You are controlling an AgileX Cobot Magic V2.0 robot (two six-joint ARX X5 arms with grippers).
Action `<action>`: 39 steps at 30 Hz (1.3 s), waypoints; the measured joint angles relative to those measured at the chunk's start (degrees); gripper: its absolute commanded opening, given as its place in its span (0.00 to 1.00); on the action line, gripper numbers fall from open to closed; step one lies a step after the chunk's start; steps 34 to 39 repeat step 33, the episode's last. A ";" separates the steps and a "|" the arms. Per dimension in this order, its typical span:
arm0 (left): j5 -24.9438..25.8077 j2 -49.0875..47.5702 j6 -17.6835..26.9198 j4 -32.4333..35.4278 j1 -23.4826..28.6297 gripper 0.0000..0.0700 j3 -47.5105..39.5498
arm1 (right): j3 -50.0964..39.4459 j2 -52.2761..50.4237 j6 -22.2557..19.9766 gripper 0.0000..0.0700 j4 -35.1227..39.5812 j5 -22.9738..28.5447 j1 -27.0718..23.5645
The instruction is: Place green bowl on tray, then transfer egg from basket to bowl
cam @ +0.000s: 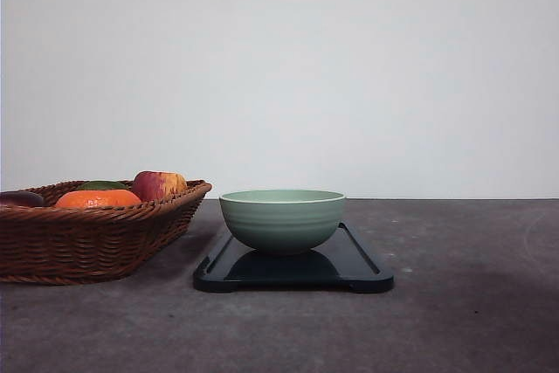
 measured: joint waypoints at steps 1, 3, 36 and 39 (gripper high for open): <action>0.00 0.00 0.01 0.00 0.00 0.00 0.00 | 0.00 0.00 0.00 0.02 0.00 0.00 0.00; 0.01 0.00 0.02 0.00 0.00 0.00 0.00 | 0.00 0.00 0.00 0.02 0.00 0.00 0.00; 0.00 0.00 0.01 0.00 0.00 0.00 0.00 | 0.00 0.00 0.00 0.02 0.00 0.00 0.00; 0.00 0.00 0.01 0.00 0.00 0.00 0.00 | 0.00 0.00 0.00 0.02 0.00 0.00 0.00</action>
